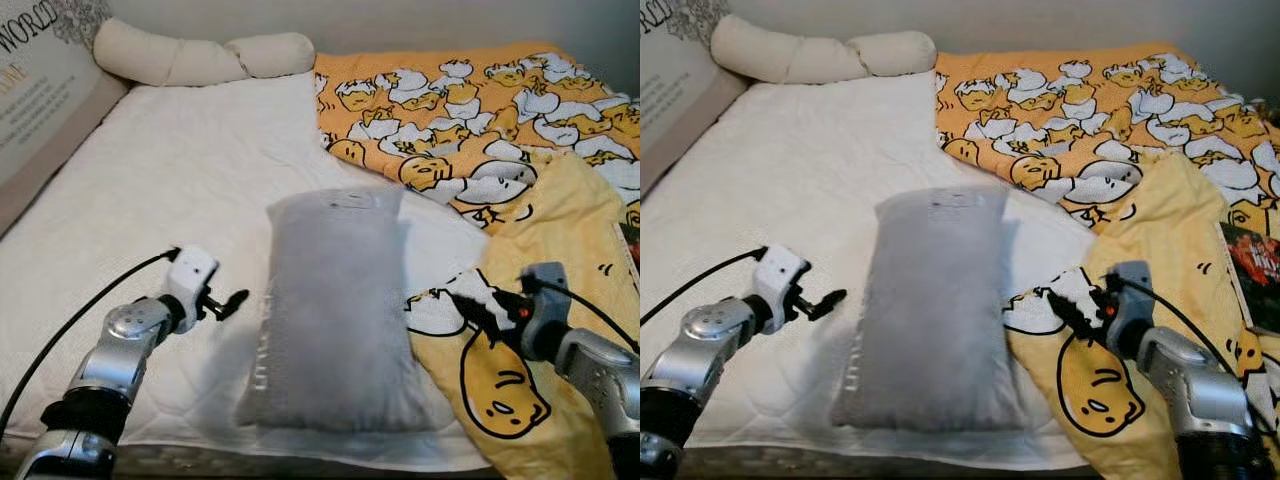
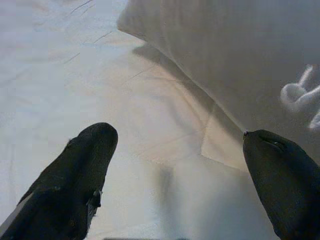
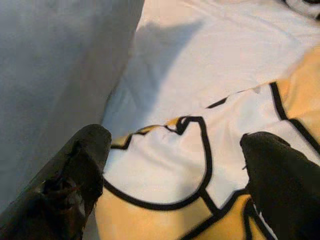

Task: Clean up the room

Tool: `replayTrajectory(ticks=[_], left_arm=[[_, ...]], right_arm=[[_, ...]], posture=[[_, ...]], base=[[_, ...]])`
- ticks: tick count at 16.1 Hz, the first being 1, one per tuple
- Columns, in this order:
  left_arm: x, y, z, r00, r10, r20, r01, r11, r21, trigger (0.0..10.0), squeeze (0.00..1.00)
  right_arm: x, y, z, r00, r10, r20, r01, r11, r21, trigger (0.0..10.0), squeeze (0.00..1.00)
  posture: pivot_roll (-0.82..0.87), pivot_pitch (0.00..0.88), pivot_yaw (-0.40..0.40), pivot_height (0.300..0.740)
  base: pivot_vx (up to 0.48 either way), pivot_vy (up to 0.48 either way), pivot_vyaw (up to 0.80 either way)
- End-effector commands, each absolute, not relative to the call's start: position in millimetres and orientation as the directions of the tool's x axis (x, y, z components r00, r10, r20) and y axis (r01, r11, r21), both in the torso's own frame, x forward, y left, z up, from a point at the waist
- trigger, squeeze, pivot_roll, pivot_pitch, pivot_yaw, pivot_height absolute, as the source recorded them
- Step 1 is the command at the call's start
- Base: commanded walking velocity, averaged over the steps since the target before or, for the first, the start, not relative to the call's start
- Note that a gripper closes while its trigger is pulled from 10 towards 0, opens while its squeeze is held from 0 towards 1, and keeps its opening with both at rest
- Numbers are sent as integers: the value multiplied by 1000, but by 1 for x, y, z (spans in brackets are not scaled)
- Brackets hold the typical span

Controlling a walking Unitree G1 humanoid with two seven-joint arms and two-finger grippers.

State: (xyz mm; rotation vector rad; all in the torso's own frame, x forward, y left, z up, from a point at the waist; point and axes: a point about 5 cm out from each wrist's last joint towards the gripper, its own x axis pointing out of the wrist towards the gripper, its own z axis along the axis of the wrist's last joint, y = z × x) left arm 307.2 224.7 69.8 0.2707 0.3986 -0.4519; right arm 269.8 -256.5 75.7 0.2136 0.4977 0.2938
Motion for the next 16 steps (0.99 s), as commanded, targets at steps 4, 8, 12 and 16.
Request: replayTrajectory(ticks=[4, 8, 12, 16], left_arm=[[316, 203, 73, 813, -505, -290, 484, 863, -147, 10000, 1000], [311, 176, 58, 742, -630, -232, 513, 755, -409, 10000, 1000], [302, 152, 43, 632, -722, -282, 571, 680, -460, 10000, 1000], [301, 145, 35, 615, -712, -338, 567, 697, -439, 510, 0]], right_arm=[[273, -233, 67, 825, 454, -336, -222, 807, 547, 10000, 1000], [273, -196, 58, 752, 616, -235, -352, 676, 648, 10000, 1000], [273, -167, 45, 647, 706, -287, -407, 638, 653, 10000, 1000], [277, -156, 23, 565, 691, -451, -437, 714, 547, 0, 0]], posture=[[-42, 0, 118, 740], [-42, 0, 115, 740], [-28, 0, 91, 740], [-17, 0, 73, 740]], base=[[0, 0, 0], [0, 0, 0], [0, 0, 0], [0, 0, 0]])
